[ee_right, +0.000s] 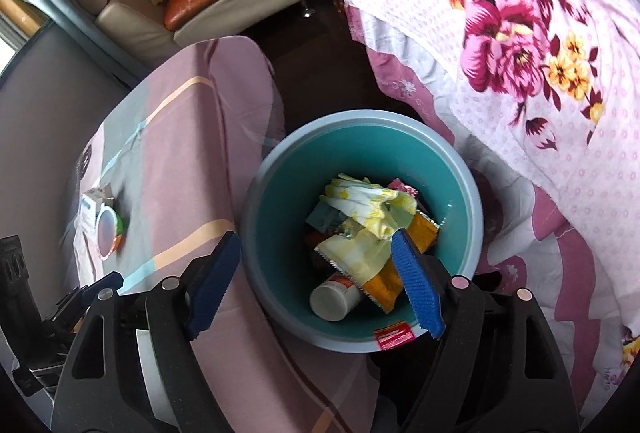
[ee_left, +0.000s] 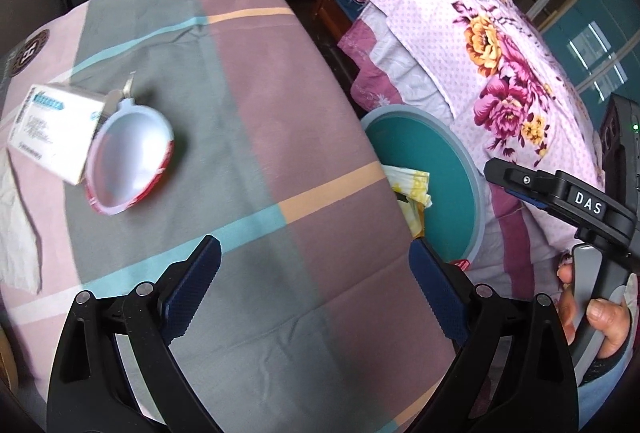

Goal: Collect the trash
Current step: 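Move both open tools back toward the tissue and white lid on the table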

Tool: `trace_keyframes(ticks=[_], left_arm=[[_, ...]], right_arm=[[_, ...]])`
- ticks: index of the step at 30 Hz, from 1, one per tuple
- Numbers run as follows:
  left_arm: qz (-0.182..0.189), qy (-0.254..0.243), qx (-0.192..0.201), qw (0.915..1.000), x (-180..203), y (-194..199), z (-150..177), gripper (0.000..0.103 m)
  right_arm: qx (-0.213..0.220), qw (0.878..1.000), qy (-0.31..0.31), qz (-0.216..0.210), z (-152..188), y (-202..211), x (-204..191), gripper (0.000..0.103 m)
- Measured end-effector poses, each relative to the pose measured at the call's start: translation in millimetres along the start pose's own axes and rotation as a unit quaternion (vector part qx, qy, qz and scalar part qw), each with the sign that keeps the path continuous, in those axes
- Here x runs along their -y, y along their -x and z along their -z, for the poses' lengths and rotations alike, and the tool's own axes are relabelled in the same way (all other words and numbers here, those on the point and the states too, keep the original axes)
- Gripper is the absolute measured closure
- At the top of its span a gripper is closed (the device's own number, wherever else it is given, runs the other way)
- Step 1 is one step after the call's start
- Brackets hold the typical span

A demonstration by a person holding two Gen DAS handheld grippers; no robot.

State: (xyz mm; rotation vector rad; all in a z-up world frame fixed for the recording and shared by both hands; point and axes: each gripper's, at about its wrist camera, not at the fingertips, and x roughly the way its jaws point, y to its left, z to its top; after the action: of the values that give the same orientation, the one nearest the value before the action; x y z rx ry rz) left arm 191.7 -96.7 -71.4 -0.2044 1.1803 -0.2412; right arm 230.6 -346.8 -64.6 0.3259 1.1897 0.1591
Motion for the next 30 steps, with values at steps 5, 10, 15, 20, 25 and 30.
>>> trace_keyframes(ticks=[5,10,15,20,25,30], left_arm=[[-0.001,0.018,0.009,0.9998,-19.7,13.7,4.9,0.007],[-0.004,0.044,0.021,0.9988,-47.6,26.9,10.1,0.007],[-0.011,0.068,0.032,0.9971,-78.8,39.3,14.3,0.007],[-0.027,0.091,0.046,0.9944,-117.9,53.7,18.6,0.007],[-0.04,0.139,0.059,0.9877,-170.0,69.9,23.8,0.007],[-0.053,0.17,0.069,0.9816,-208.2,82.4,28.0,0.007]], right_arm=[[-0.007,1.0,0.021,-0.006,0.8,1.1,-24.0,0.028],[-0.017,0.999,0.04,-0.012,3.3,-1.5,-52.3,0.028],[-0.029,0.997,0.069,-0.02,6.2,-8.2,-92.0,0.028],[-0.051,0.994,0.088,-0.034,8.9,-18.8,-129.6,0.028],[-0.069,0.99,0.113,-0.043,12.1,-32.3,-167.8,0.028],[-0.091,0.983,0.151,-0.053,16.0,-57.0,-215.7,0.028]])
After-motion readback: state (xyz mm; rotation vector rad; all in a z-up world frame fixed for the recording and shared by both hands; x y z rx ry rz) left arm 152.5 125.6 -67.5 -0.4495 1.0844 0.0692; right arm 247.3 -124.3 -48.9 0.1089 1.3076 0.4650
